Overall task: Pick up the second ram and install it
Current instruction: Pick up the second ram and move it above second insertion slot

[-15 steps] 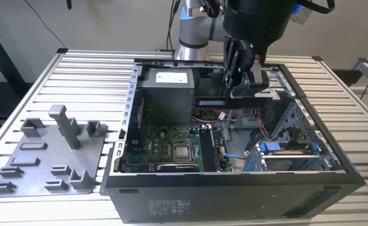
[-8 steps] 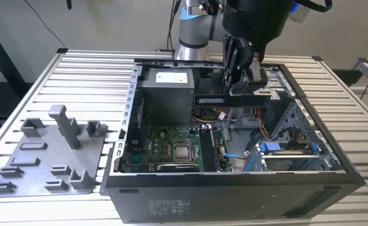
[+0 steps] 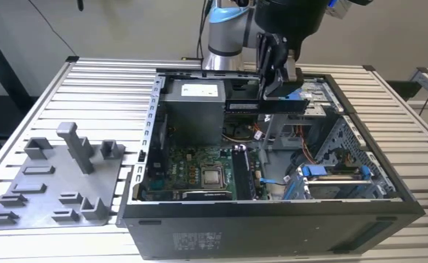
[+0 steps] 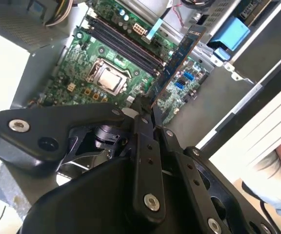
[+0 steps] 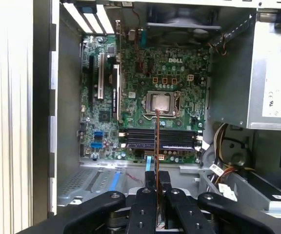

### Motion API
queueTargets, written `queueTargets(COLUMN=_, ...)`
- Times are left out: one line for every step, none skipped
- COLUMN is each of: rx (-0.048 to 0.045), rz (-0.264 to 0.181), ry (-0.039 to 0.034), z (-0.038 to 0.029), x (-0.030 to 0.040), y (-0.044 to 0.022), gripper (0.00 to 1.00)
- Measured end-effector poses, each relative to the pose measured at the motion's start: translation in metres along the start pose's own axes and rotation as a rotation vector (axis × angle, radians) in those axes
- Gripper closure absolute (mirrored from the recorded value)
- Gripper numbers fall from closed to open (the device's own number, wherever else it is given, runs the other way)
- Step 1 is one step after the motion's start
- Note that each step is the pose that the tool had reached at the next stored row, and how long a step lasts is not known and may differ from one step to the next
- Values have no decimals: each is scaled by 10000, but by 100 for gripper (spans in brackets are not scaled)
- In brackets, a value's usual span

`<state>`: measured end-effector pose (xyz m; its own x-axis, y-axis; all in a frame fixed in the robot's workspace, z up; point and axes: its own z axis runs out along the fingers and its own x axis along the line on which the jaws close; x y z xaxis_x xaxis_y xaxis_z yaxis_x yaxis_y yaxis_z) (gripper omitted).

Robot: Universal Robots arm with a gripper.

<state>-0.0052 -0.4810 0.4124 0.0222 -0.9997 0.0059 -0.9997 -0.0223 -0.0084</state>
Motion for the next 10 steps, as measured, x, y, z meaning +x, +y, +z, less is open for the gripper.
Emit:
queueTargets(rx=0, rz=1, ry=1, z=-1, x=-32, y=-1, gripper=86)
queueTargets(rx=1, rz=1, ry=-1, z=0, x=-64, y=-2, gripper=86)
queueTargets(rx=0, rz=2, ry=0, z=-1, x=-96, y=-2, gripper=86)
queueTargets(rx=0, rz=3, ry=0, z=-1, x=-127, y=-3, gripper=86)
queueTargets(rx=0, rz=4, ry=1, z=-1, x=-156, y=-4, gripper=86)
queueTargets(rx=0, rz=5, ry=0, z=-1, x=-186, y=-5, gripper=86)
queueTargets(rx=0, rz=5, ry=0, z=-1, x=-217, y=-5, gripper=86)
queueTargets(rx=0, rz=7, ry=0, z=-1, x=-246, y=-6, gripper=86)
queueTargets(rx=0, rz=8, ry=-1, z=-1, x=-275, y=-7, gripper=86)
queueTargets(rx=0, rz=9, ry=0, z=-2, x=-304, y=-7, gripper=86)
